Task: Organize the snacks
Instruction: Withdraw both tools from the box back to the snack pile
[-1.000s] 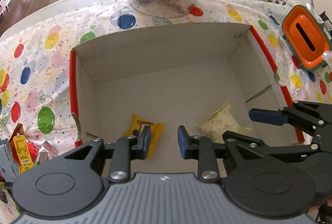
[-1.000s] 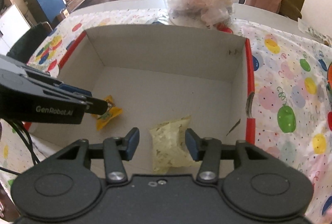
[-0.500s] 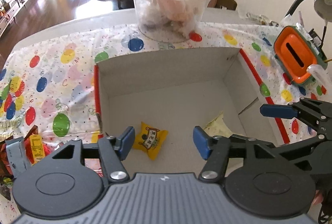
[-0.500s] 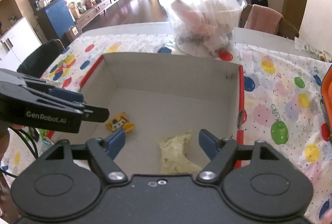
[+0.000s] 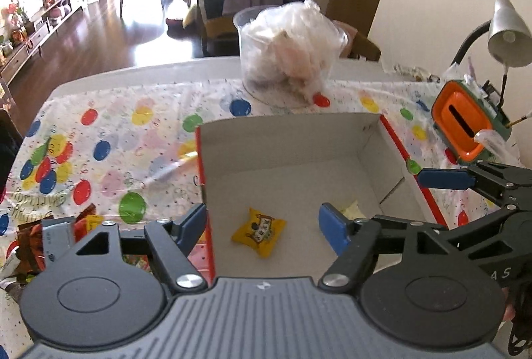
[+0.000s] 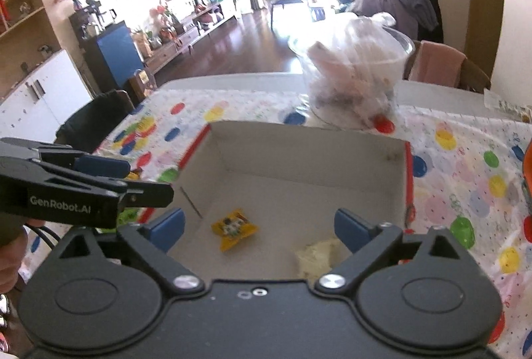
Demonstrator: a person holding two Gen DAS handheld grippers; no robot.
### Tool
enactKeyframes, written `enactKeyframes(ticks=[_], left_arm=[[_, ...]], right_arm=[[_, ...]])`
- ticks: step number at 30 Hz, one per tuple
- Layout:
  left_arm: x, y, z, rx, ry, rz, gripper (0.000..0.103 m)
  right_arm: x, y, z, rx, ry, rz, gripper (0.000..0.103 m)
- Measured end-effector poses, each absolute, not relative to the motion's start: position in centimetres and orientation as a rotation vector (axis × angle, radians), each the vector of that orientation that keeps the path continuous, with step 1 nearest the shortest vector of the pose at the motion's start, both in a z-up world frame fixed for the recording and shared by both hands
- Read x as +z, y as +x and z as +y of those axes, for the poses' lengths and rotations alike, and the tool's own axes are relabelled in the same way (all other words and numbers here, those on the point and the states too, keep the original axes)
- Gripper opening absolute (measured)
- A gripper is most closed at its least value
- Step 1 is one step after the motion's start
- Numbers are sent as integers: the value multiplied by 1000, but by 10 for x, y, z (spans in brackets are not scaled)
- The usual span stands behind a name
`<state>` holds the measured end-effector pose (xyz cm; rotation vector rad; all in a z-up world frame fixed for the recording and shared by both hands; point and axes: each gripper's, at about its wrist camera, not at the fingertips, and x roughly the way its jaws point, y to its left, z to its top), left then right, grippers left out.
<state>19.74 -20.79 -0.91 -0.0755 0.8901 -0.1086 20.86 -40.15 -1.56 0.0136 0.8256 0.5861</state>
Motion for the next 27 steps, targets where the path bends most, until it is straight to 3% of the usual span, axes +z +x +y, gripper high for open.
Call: enactKeyframes(ticks=[11, 27], left_arm=[[5, 143, -159, -91, -75, 747, 82], [-18, 91, -32, -72, -67, 768, 85]], right_arm=[[0, 174, -359, 643, -2, 747, 103], [-25, 136, -249, 668, 6, 819, 103]])
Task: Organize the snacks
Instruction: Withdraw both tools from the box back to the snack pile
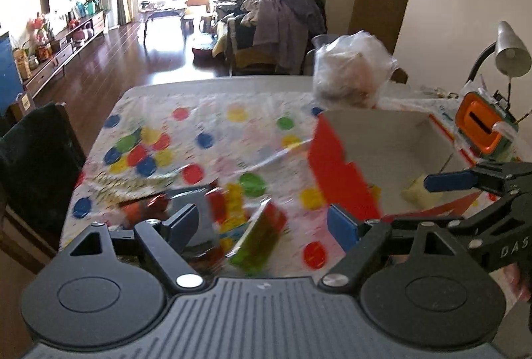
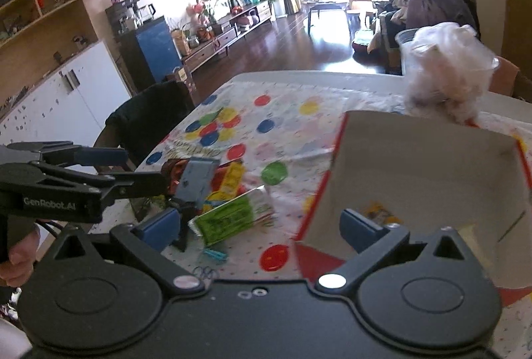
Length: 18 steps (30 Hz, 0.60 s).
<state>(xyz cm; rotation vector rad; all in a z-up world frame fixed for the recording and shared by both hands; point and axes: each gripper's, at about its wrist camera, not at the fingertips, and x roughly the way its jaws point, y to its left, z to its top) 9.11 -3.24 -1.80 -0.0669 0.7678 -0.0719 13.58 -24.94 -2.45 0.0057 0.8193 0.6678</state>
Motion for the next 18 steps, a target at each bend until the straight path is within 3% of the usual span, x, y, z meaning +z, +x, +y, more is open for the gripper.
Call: enactKeyframes(ticks=[18], left_arm=[[-113, 92, 73, -57, -179, 959, 84]], right_arm=[[-67, 142, -156, 571, -56, 950, 103]])
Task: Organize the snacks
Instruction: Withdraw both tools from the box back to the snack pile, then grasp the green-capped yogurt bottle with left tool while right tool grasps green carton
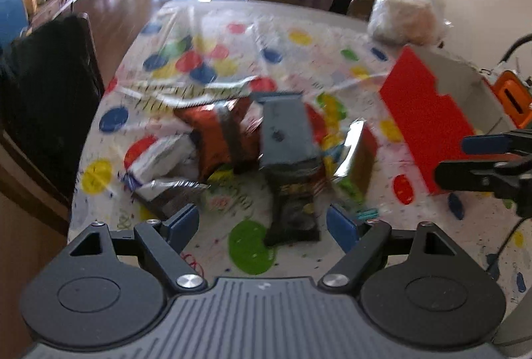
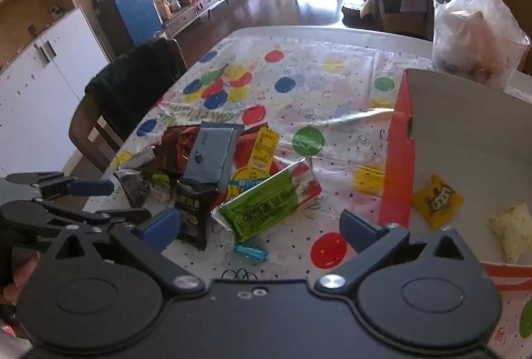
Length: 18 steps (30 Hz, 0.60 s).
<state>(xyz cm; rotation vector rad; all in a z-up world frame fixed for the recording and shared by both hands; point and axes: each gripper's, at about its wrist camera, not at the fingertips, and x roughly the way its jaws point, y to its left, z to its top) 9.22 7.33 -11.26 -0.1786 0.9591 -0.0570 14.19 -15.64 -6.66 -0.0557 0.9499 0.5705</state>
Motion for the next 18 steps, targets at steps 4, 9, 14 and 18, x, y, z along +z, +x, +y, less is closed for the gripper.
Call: enactKeyframes(ticks=[4, 9, 14, 18], left_arm=[[-131, 102, 80, -46, -171, 987, 73], [-149, 114, 81, -49, -144, 1021, 58], [-157, 122, 79, -41, -99, 1007, 57], [-161, 129, 80, -27, -88, 1006, 57]], right_arm=[[-72, 147, -148, 549, -63, 970, 102], [-81, 155, -142, 519, -72, 989, 102], [-93, 166, -137, 487, -46, 1020, 100], [-99, 174, -130, 462, -39, 1017, 98]])
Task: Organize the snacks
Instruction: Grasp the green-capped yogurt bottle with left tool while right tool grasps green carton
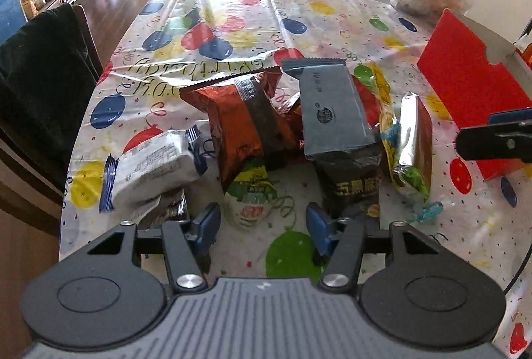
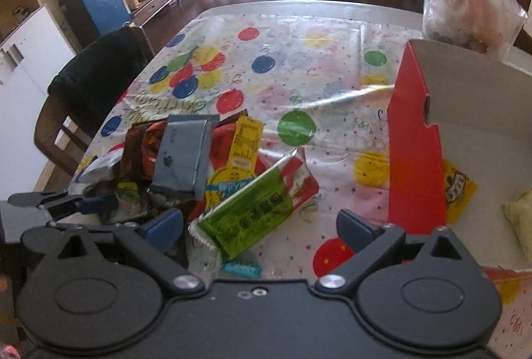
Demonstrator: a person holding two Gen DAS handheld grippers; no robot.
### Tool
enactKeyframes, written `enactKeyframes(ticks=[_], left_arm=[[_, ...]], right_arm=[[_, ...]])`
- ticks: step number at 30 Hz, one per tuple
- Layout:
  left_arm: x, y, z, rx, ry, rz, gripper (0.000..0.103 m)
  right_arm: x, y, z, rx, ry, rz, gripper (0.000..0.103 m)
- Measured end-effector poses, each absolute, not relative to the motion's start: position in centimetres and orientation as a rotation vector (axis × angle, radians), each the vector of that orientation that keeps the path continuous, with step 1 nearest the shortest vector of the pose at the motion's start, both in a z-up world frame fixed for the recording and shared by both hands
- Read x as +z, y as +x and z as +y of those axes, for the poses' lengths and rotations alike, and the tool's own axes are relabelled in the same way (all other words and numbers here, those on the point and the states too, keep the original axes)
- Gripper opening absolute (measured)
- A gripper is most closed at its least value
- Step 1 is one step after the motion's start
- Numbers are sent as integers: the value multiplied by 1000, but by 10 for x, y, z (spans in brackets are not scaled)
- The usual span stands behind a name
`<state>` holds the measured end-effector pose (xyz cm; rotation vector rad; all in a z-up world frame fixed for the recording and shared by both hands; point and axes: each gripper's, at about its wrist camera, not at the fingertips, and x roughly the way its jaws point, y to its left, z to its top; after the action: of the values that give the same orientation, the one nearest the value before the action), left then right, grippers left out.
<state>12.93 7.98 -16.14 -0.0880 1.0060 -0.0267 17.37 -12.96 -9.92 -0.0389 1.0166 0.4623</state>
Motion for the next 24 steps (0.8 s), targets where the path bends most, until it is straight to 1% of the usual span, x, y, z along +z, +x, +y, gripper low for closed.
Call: enactKeyframes(ticks=[5, 9, 11, 17, 19, 20, 24], left_arm=[[-164, 134, 77, -19, -75, 1003, 57], [-164, 138, 76, -13, -80, 999, 55], [-164, 139, 75, -9, -80, 997, 52], [-164, 143, 77, 4, -89, 994, 41], [-164, 143, 77, 10, -84, 993, 37], [-164, 143, 78, 13, -85, 993, 34], [-163, 142, 79, 11, -96, 996, 33]], right_arm=[[-108, 186, -122, 401, -13, 1030, 95], [-124, 200, -119, 345, 32, 1074, 86], [-130, 205, -120, 323, 70, 1092, 84], [-147, 212, -131, 282, 206, 1153, 72], [-151, 212, -133, 283, 230, 1165, 62], [-152, 212, -132, 284, 237, 1170, 59], [-154, 209, -136, 281, 266, 1165, 53]])
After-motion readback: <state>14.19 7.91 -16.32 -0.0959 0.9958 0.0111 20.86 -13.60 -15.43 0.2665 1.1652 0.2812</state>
